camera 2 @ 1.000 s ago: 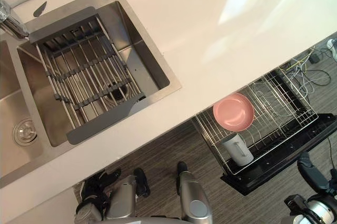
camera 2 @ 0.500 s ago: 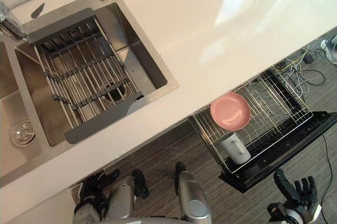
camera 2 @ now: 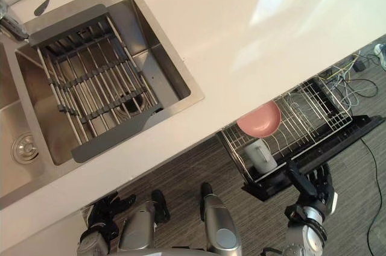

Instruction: Walk over to the sink, pick up the cup, carry it to the dishwasher, place the cup inside the dishwasher, then close the dishwasher door

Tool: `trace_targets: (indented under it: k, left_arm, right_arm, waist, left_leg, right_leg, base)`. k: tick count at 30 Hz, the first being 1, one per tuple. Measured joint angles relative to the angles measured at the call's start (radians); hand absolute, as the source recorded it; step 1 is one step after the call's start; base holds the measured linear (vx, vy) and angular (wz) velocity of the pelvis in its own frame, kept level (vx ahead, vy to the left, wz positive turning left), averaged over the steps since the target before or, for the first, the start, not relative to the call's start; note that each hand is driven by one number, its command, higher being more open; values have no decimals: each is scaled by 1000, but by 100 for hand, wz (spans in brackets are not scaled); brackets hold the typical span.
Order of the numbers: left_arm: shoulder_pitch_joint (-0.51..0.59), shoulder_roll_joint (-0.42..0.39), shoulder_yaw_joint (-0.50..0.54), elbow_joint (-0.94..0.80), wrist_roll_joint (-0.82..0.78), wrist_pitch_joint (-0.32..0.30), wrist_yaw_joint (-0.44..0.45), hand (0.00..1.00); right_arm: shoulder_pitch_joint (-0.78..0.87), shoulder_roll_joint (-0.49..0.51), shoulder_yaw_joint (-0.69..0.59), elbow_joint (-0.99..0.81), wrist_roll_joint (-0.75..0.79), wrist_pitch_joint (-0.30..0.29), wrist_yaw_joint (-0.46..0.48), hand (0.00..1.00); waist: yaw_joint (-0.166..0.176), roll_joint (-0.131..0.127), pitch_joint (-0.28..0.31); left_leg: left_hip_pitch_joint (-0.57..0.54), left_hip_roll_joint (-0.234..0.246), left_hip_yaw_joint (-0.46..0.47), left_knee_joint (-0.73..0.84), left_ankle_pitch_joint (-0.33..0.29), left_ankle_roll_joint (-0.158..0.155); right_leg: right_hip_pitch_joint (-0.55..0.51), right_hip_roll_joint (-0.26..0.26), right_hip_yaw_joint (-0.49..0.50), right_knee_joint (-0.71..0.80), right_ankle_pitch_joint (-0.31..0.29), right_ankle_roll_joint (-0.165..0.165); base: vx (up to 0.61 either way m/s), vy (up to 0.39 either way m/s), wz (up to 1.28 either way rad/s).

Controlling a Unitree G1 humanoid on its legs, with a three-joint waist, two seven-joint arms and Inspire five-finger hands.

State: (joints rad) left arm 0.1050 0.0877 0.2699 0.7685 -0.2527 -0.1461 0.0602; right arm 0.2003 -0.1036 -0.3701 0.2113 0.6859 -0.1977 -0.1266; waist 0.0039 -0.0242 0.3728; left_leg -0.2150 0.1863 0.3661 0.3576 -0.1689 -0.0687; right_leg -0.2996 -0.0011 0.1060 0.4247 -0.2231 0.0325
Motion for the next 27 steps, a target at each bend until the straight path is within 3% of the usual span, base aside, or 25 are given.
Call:
trace_targets:
  k: [4, 11, 21, 27]
  left_arm:
    - [-39, 18, -19, -21, 7, -5, 0, 90]
    - [-101, 19, -48, -23, 46, -17, 0, 90]
    - [-125, 21, -48, -20, 88, -31, -5, 90]
    - [-122, 29, -61, -17, 88, -34, -20, 90]
  right_arm:
    - [-120, -6, 67, -7, 1, -6, 0, 90]
    - [-277, -52, 162, -46, -1, -26, 1, 90]
    - [-276, -76, 183, -21, -4, -37, 4, 90]
    - [-250, -115, 182, 39, -81, -42, 23, 90]
  waist:
    - [12, 2, 18]
    - [29, 30, 38]
    - [8, 41, 44]
    - [0, 40, 41]
  left_leg:
    - [-21, -12, -33, -40, 46, -2]
    - [-54, -33, -110, -84, 100, -1]
    - [-55, -59, -172, -127, 145, -5]
    - [-48, -65, -197, -136, 150, -5]
  right_leg:
    - [-15, -7, -33, -15, 18, -9]
    - [-27, -23, -103, -13, 20, -12]
    - [-15, -41, -166, -22, 20, -15]
    - [14, -45, -191, -48, 23, -19]
  base:
    - [-99, -52, 27]
    - [-30, -57, 30]
    - [-47, -26, 19]
    - [8, 0, 13]
